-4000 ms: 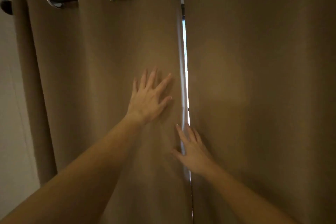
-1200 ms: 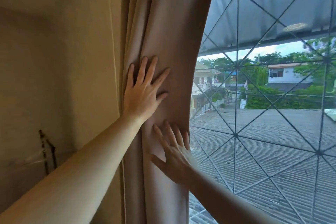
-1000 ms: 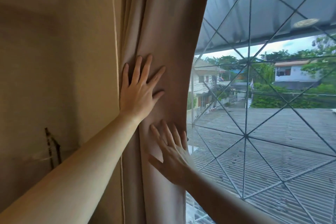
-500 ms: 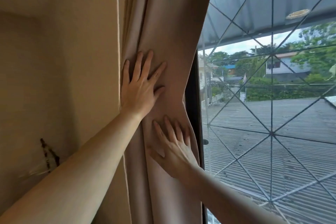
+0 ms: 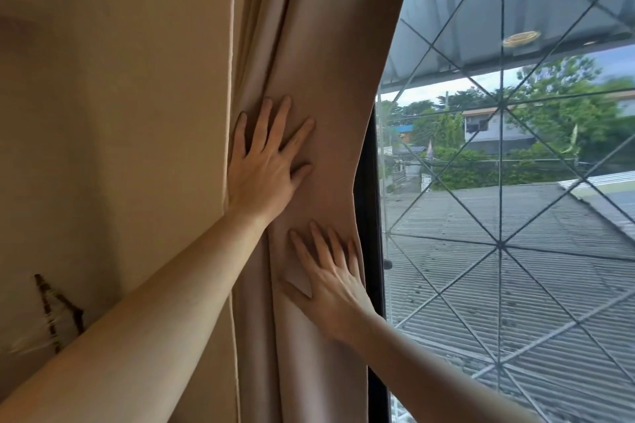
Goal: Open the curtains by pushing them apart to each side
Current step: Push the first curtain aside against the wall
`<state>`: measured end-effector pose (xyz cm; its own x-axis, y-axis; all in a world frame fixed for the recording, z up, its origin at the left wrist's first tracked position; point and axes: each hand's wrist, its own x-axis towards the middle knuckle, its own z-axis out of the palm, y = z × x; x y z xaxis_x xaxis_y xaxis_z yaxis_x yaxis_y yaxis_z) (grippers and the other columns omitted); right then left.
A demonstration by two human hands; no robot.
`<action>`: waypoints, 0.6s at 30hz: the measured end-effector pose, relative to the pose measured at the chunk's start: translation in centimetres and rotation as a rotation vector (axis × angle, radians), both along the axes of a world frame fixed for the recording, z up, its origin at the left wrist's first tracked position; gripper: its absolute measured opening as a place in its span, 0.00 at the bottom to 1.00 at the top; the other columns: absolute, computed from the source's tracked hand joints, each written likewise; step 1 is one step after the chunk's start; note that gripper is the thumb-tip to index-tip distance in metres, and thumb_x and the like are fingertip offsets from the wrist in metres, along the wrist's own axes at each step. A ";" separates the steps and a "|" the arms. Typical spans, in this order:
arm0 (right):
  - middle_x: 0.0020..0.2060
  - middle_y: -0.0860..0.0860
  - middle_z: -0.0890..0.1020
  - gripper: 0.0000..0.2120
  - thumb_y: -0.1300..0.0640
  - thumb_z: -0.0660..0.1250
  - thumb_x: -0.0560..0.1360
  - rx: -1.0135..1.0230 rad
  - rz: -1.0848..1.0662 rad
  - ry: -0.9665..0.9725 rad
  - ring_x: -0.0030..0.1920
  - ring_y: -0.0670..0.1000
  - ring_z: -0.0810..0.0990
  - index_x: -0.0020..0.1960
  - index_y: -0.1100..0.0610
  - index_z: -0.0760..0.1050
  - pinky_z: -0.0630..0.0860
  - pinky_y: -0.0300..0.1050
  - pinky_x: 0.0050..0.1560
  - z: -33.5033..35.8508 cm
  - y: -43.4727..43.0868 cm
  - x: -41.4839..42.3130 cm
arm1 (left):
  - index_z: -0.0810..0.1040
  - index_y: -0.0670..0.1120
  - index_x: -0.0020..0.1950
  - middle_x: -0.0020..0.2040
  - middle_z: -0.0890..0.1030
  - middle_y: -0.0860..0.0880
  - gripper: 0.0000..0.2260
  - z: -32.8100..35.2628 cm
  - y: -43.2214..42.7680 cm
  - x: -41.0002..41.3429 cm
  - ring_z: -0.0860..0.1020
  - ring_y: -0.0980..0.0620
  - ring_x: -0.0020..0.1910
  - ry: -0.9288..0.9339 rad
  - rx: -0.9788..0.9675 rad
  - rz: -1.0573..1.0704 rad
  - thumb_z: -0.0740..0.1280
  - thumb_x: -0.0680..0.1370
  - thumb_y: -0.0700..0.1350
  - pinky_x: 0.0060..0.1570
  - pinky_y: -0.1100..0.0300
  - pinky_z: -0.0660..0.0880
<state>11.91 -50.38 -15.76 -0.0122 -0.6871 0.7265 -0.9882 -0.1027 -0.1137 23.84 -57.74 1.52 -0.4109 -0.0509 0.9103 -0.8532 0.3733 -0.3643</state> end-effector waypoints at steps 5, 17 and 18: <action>0.85 0.54 0.54 0.40 0.30 0.57 0.80 0.000 -0.044 0.005 0.84 0.62 0.50 0.86 0.42 0.49 0.38 0.61 0.81 0.0 1.6 0.2 | 0.55 0.60 0.90 0.92 0.49 0.46 0.34 -0.6 1.0 0.0 0.50 0.40 0.91 -0.002 0.006 -0.040 0.60 0.87 0.68 0.88 0.37 0.45; 0.86 0.51 0.48 0.39 0.30 0.55 0.80 0.068 -0.092 -0.029 0.84 0.59 0.44 0.85 0.38 0.42 0.40 0.65 0.82 -1.7 9.5 -2.6 | 0.56 0.61 0.90 0.92 0.50 0.46 0.32 -2.6 7.2 -2.0 0.51 0.39 0.91 -0.014 0.113 -0.131 0.57 0.87 0.69 0.88 0.36 0.45; 0.86 0.50 0.48 0.39 0.31 0.56 0.81 0.069 -0.094 -0.030 0.84 0.59 0.44 0.85 0.37 0.42 0.39 0.63 0.82 -1.6 10.5 -2.9 | 0.57 0.61 0.90 0.92 0.50 0.46 0.32 -2.7 8.0 -2.3 0.51 0.39 0.91 -0.012 0.122 -0.145 0.58 0.87 0.68 0.88 0.36 0.45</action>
<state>8.97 -39.84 -17.35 -0.0999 -0.7300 0.6761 -0.9892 -0.0007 -0.1469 21.52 -49.79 -1.22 -0.4329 -0.1005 0.8958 -0.7832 0.5340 -0.3186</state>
